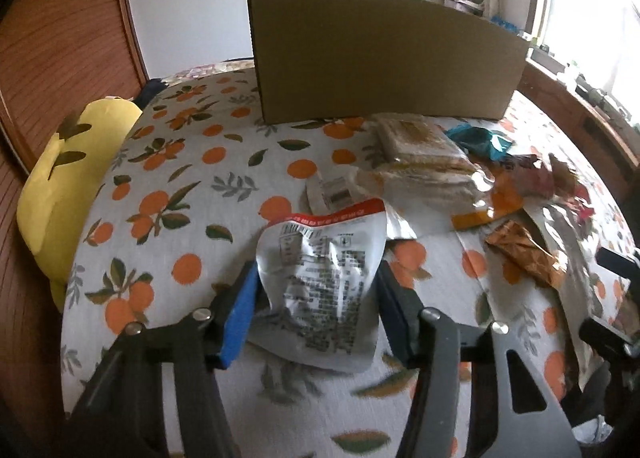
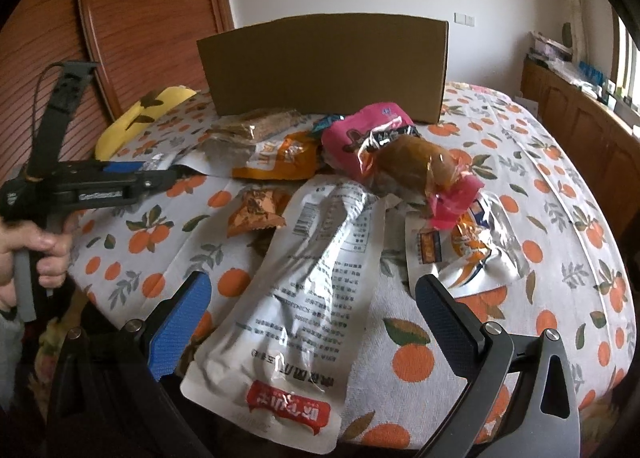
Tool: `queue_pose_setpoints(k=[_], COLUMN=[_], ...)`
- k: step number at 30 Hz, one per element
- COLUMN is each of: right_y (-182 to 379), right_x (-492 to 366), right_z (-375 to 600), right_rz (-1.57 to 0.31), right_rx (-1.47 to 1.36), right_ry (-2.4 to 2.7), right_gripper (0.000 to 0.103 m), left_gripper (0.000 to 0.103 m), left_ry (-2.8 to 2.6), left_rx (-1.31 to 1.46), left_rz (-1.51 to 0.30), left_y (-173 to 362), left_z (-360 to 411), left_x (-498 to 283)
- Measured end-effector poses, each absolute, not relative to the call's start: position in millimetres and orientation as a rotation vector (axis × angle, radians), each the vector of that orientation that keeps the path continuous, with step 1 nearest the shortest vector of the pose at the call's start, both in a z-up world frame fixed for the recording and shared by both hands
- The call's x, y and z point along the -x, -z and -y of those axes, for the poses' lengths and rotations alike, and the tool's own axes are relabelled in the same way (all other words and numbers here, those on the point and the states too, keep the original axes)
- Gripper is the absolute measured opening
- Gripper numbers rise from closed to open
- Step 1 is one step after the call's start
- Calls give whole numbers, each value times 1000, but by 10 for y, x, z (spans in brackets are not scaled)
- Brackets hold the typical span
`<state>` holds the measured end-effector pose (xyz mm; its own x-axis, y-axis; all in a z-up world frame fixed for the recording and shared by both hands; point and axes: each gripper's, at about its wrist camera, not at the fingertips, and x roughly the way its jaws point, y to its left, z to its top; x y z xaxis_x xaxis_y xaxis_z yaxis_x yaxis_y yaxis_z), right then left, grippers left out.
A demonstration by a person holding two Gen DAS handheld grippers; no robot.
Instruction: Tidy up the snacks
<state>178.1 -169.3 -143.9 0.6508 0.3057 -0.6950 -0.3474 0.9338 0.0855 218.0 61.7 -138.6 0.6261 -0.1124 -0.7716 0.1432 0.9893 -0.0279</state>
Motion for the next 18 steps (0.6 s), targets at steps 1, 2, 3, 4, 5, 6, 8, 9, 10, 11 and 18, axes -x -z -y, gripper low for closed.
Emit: queue_pose_setpoints(k=[1,2,3,4,5,6,8,9,10,11,18], right_y=[1450,1460,1464,1464,1465,1466,1468,1463,1456,1456,1531], right_x=[-1786,-1792,-1809,-1812,-1831,-1846,-1898,-1914,-1937,-1954,-1989], right_z=[1707,1719,1735,1739,1748,1751,1734,1714,1682,1655,1486], right_rz=[-784,-790,-795,-798,-803,-808,-825,-827,-829,-832,-818], right_rx=[56,55,51,47,42,37,33,37,52,63,187], right_ry=[-372,-375,-377,-379,-382,-384,-392,-391,-391,-390,-356], right_gripper=[103,103,103,103,103,103,103,103,101,99,93], left_gripper=[56,56,56,56,56,56,56,56,56,56,56], left_ry=[155,159,164,175,181,188,199,205,209,216,254], left_rx=[-25,-18,-5,8,13,22,35,42,45,47,48], left_rz=[-873,-867,-852,-835,-827,-813,-794,-786,-781,-777,-777], left_y=[1355,1335,1293,1249,1224,1185,1140,1124,1115,1112,1175], left_z=[-621,-620,-621,-614,-602,-585,-548,-526,-506,-485,-328], left_x=[-2113,-2074,-1994,-1910,-1862,-1784,-1677,-1616,-1575,-1538,-1424])
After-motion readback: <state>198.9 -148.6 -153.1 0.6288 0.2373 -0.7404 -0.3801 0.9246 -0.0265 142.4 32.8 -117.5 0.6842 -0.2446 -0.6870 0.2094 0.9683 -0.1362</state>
